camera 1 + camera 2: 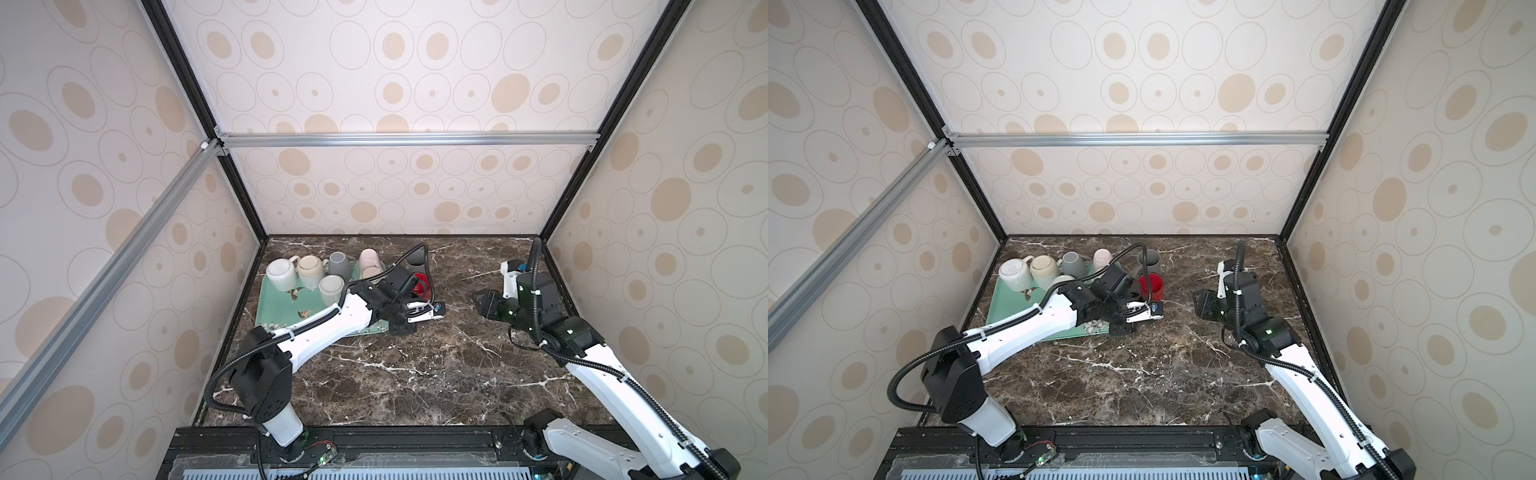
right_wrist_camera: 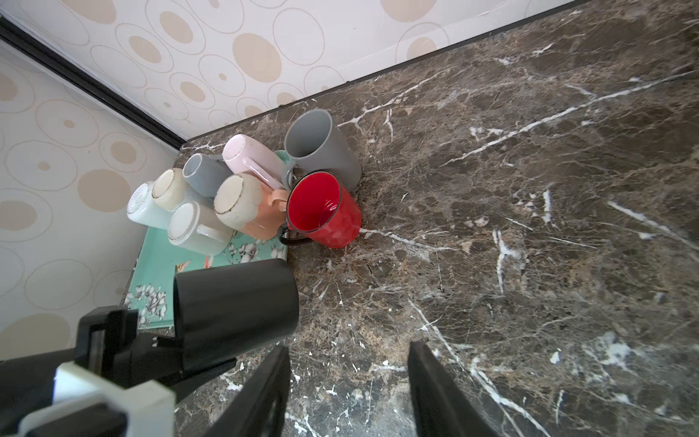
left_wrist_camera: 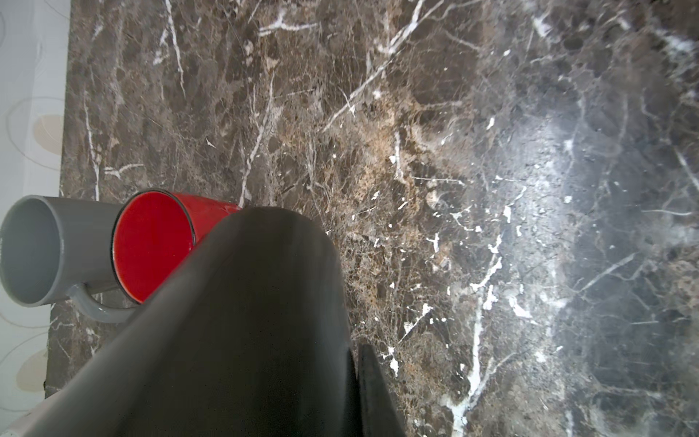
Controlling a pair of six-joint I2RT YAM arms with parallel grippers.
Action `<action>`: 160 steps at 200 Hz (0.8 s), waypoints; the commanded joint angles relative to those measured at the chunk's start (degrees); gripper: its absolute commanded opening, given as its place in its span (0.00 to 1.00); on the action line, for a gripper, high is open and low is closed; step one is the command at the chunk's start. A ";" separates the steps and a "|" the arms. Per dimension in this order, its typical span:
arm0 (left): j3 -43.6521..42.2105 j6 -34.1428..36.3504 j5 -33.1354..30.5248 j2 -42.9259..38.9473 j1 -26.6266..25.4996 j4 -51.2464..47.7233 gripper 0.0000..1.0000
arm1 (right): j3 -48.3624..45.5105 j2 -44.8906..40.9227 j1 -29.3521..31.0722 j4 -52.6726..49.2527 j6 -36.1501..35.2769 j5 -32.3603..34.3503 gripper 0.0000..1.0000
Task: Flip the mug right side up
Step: 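Carry the black mug with the left gripper while the right gripper opens and withdraws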
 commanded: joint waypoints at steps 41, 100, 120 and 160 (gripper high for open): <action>11.13 2.95 -11.90 10.22 -2.55 -7.85 0.00 | -0.78 -1.02 -0.33 -1.02 -4.11 5.26 0.55; 13.58 3.87 -13.84 13.99 -3.28 -8.46 0.00 | -0.76 0.43 -0.47 -0.52 -5.15 5.57 0.55; 13.41 3.92 -14.93 14.84 -3.39 -8.19 0.00 | -0.77 0.87 -0.52 -0.44 -5.17 5.48 0.55; 13.02 4.35 -14.69 15.46 -3.46 -6.88 0.00 | -0.59 1.65 -0.60 -0.06 -5.05 4.87 0.55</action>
